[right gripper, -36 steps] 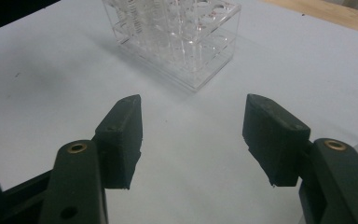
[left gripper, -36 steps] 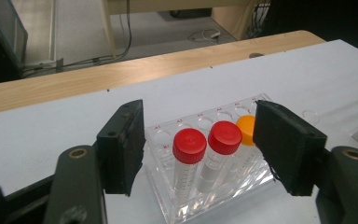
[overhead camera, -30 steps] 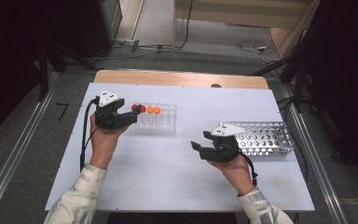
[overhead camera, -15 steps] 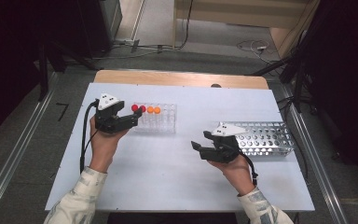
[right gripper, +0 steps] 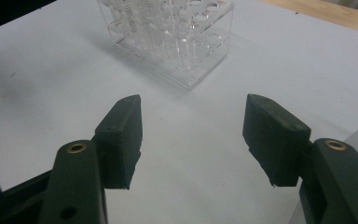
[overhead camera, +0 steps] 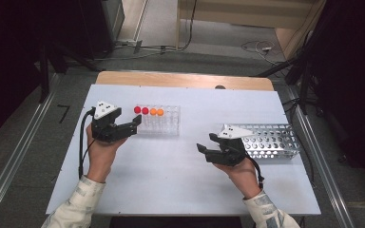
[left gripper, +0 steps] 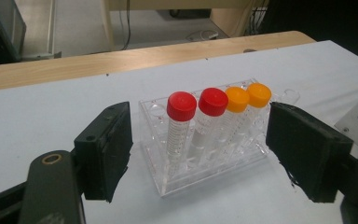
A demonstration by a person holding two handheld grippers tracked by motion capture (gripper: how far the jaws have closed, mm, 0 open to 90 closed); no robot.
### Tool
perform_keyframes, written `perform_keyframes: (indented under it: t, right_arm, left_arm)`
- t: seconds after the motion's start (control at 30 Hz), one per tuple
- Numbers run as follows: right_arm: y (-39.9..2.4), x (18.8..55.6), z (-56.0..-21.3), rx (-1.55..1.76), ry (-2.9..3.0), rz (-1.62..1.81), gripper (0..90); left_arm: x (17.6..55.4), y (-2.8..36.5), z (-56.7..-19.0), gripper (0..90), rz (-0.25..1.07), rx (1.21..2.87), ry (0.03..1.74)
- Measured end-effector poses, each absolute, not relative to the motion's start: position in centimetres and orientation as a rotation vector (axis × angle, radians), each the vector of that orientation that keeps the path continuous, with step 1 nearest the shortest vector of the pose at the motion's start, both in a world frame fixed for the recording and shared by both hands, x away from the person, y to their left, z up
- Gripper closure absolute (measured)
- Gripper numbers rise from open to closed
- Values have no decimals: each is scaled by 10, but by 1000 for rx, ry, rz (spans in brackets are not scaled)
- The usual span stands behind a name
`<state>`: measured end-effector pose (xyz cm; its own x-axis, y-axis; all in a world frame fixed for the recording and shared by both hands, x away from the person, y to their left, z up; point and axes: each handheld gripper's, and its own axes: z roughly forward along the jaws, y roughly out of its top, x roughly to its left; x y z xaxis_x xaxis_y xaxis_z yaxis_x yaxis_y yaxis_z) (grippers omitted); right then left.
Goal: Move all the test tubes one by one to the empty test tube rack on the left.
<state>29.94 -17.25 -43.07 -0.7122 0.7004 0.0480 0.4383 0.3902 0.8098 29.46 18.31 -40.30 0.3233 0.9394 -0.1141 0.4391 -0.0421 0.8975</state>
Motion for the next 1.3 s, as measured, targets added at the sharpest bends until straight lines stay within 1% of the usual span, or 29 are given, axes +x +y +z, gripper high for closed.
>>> perform_keyframes:
  t: [0.17,0.4,1.3]
  right_arm:
    - [-173,299,-431,1000,2351,1228,356]
    - [-176,299,-431,1007,2342,1233,352]
    - [-196,293,-429,1027,2308,1239,348]
  left_arm:
    - [289,182,-407,221,640,1662,1265]
    - [283,181,-412,196,639,1669,1274]
    - [262,189,-423,195,652,1666,1275]
